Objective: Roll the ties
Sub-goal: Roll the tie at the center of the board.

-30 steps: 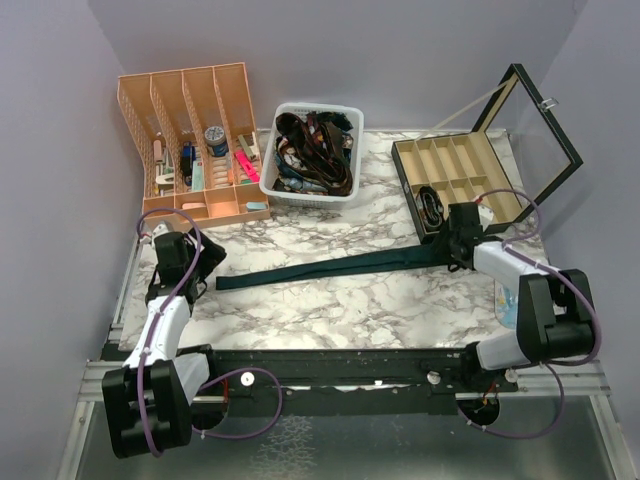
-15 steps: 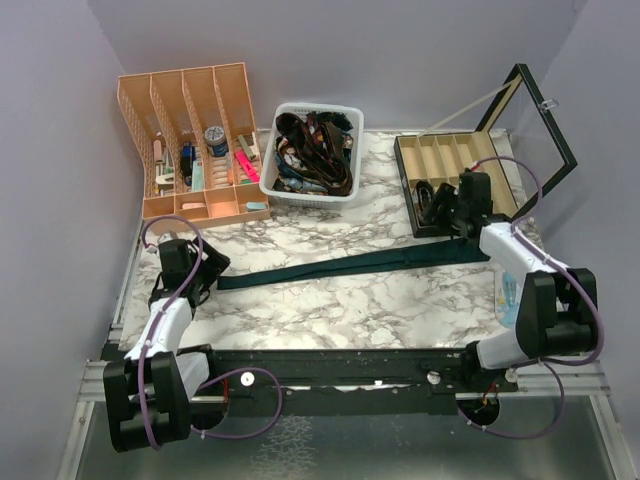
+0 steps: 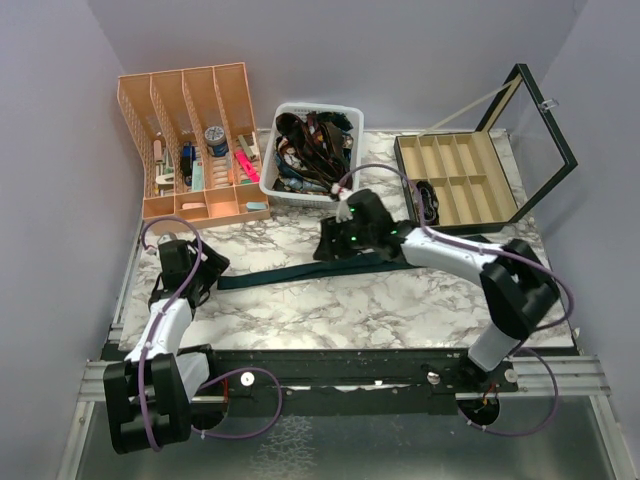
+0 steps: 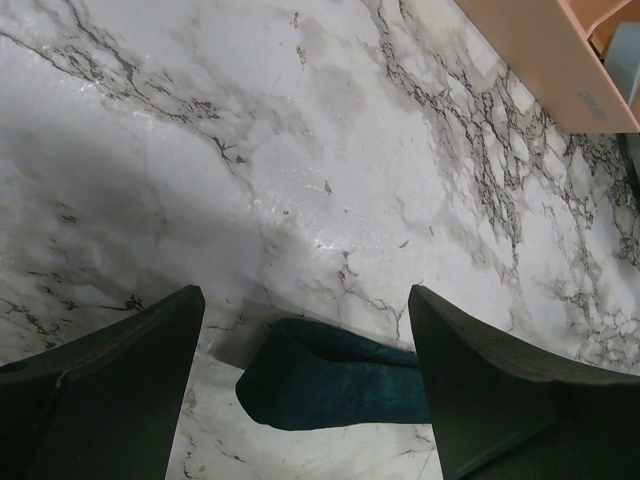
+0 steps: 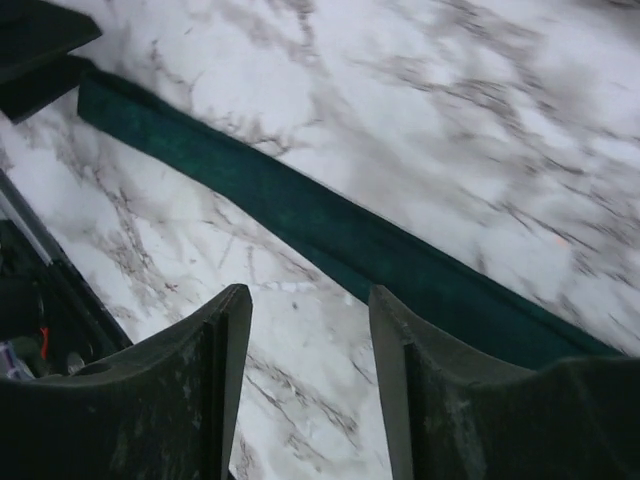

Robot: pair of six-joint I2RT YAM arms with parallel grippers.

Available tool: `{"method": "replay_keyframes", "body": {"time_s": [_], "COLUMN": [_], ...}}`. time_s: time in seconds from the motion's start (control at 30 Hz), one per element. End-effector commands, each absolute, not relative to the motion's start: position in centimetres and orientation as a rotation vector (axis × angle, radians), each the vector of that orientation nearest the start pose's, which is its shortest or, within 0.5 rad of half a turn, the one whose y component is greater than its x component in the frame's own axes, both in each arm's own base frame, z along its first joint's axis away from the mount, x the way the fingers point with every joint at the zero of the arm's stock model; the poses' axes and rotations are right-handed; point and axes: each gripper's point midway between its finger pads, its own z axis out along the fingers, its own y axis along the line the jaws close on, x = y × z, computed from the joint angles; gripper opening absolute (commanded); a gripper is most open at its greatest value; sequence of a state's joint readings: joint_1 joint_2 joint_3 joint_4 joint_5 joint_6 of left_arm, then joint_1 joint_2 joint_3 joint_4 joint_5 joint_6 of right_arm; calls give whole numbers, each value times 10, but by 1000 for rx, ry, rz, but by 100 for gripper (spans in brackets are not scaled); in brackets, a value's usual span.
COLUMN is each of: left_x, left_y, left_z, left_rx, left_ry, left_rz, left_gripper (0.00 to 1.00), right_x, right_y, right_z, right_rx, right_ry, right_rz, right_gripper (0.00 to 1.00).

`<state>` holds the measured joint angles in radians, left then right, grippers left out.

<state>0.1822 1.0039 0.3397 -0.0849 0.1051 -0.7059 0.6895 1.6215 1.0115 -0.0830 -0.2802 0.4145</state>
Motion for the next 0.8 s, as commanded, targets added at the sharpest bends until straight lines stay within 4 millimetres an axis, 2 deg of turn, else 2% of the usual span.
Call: {"method": "replay_keyframes", "body": {"time_s": [0.0,0.07,0.13,0.17,0.2,0.27,0.37,0.4,0.47,0.63,0.77], "left_x": [257,256,255,254,253,253,252,252,249,243,239], "left_y": [9,9,10,11,12,14,15,16,21,32,38], "left_z": [34,34,33,33,32,32,34,34,35,45,53], "left_rx": [-1015,-1017,-1021,-1027,-1031,-1038,-1048,-1053,-1089,-1135,-1160], "left_ry": [2163,2160,2159,2157,2156,2149,2140,2139,2127,2071,2020], "left_rz": [-334,-335,-325,-317,-310,-300,-291,-284,-248,-187,-157], "left_gripper": [83,80,78,76,76,72,69,69,69,69,67], "right_x": [271,259,252,249,248,235,233,231,231,228,231], "right_y": [388,415,436,448,464,489,517,524,536,562,574], "right_z": [101,93,84,82,88,87,73,63,57,53,47], "right_rx": [-710,-771,-811,-834,-854,-919,-960,-978,-971,-1000,-1025], "right_ry": [2269,2256,2254,2240,2209,2183,2161,2167,2164,2131,2130], "right_rz": [923,953,949,959,985,1011,977,980,984,1024,995], "right_gripper": [52,43,41,37,34,28,20,16,14,13,13]}}
